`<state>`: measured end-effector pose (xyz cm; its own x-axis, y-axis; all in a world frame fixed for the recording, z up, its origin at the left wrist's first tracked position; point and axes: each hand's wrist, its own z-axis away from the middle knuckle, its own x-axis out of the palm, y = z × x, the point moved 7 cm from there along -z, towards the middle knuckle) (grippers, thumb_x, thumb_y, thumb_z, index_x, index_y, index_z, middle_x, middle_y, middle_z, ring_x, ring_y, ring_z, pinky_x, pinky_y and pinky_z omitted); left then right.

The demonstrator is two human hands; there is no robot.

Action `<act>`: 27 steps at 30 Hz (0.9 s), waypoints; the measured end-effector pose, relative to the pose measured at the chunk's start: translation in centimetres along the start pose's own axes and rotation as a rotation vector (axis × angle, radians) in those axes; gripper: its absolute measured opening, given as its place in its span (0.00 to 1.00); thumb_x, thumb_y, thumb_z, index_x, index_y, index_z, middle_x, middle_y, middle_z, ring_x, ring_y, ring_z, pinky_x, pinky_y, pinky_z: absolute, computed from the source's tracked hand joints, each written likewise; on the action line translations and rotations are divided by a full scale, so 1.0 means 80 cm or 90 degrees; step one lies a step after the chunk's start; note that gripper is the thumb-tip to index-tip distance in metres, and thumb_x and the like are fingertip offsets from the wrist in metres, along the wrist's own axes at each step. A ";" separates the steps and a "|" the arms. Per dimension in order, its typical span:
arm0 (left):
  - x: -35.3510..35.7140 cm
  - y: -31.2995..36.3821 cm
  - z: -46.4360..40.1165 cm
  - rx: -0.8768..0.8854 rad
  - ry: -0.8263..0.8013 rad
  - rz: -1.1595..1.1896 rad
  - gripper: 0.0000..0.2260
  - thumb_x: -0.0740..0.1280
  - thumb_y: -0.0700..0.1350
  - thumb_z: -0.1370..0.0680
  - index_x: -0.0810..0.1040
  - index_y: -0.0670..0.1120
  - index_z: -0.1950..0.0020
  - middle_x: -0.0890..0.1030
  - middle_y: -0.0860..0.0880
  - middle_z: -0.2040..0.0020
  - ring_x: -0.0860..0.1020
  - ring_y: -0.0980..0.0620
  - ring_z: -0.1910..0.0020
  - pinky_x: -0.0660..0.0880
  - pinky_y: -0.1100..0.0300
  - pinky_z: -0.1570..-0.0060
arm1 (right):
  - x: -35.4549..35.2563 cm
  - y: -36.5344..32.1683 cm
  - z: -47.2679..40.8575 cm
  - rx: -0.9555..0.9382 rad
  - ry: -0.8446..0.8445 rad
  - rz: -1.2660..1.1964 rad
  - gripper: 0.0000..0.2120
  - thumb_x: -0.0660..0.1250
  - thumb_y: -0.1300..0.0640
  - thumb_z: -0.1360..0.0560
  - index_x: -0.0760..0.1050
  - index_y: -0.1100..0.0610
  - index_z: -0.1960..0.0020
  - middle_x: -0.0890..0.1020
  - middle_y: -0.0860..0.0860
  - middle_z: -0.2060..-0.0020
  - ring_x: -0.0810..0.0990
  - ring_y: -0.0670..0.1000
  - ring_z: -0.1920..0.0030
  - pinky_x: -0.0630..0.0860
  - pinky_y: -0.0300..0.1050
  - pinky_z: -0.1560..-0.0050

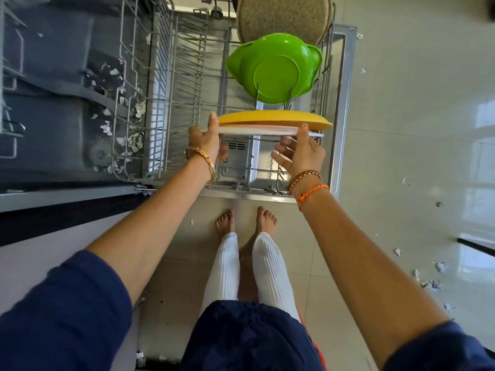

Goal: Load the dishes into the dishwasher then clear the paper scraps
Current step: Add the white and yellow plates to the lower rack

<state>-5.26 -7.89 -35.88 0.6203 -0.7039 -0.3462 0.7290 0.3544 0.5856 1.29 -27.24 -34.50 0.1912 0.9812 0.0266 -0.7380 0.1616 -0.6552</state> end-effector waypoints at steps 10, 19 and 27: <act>0.007 -0.025 0.014 -0.067 0.020 0.310 0.09 0.64 0.46 0.22 0.71 0.41 0.57 0.76 0.45 0.65 0.75 0.58 0.83 0.72 0.66 0.82 | -0.006 0.019 0.003 0.012 -0.039 -0.024 0.12 0.63 0.52 0.23 0.72 0.61 0.51 0.78 0.54 0.65 0.79 0.46 0.71 0.80 0.42 0.68; 0.005 -0.038 0.019 -0.146 0.032 0.205 0.20 0.61 0.61 0.24 0.73 0.43 0.53 0.76 0.47 0.64 0.76 0.53 0.71 0.74 0.66 0.78 | -0.014 0.032 0.014 0.083 0.032 -0.059 0.12 0.64 0.48 0.24 0.69 0.55 0.59 0.78 0.54 0.64 0.78 0.49 0.69 0.81 0.46 0.64; 0.001 -0.062 0.030 -0.168 0.073 0.223 0.19 0.58 0.61 0.23 0.70 0.46 0.61 0.76 0.47 0.66 0.75 0.53 0.77 0.74 0.63 0.73 | -0.025 0.051 0.021 0.080 0.033 -0.072 0.12 0.61 0.47 0.23 0.69 0.53 0.59 0.77 0.54 0.67 0.78 0.48 0.71 0.79 0.43 0.68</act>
<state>-9.49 -11.18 -37.04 0.8599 -0.4458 -0.2488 0.5092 0.7141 0.4803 -3.14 -28.34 -35.96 0.3082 0.9499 0.0529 -0.7847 0.2853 -0.5503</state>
